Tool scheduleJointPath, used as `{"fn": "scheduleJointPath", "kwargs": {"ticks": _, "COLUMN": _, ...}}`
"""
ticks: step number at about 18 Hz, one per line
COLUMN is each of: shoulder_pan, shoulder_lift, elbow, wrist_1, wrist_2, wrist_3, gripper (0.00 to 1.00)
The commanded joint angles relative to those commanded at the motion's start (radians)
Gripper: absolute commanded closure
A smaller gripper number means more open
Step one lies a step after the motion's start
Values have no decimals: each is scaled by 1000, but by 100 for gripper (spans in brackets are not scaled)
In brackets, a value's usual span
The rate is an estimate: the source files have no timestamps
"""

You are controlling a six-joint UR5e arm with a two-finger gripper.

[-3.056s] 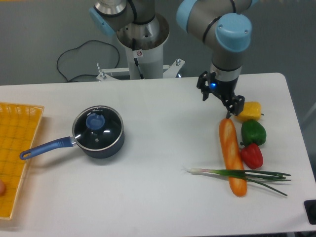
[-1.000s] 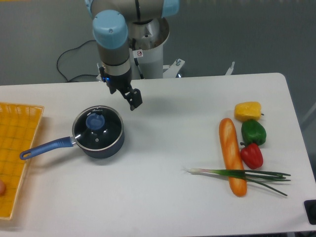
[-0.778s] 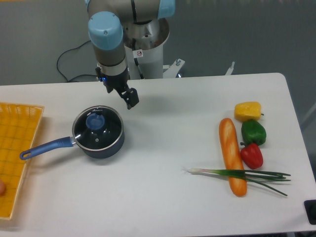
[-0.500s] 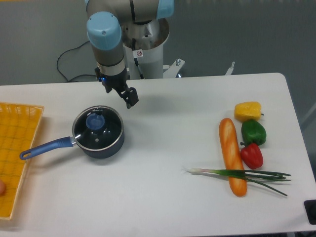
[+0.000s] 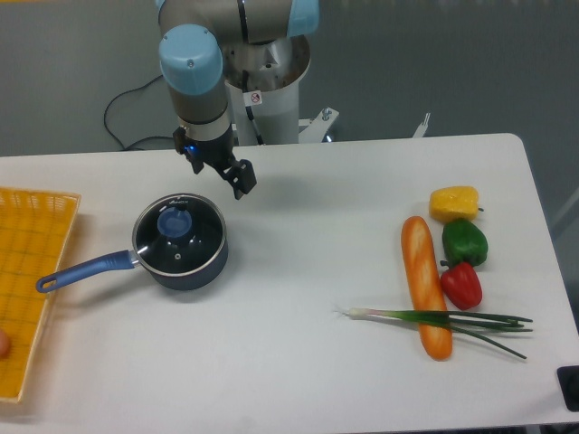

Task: Open the lid
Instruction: 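Hover the gripper above the saucepan lid, aligning with the knob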

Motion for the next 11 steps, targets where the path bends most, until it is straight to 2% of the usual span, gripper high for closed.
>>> {"fn": "scheduleJointPath", "kwargs": {"ticks": 6, "shoulder_pan": -2, "shoulder_lift": -9, "elbow": -3, "wrist_1": 8, "wrist_2": -8, "wrist_3": -57, "gripper": 0}}
{"fn": "scheduleJointPath", "kwargs": {"ticks": 11, "shoulder_pan": -34, "shoulder_lift": -23, "elbow": -3, "wrist_1": 66, "wrist_2": -15, "wrist_3": -101, "gripper": 0}}
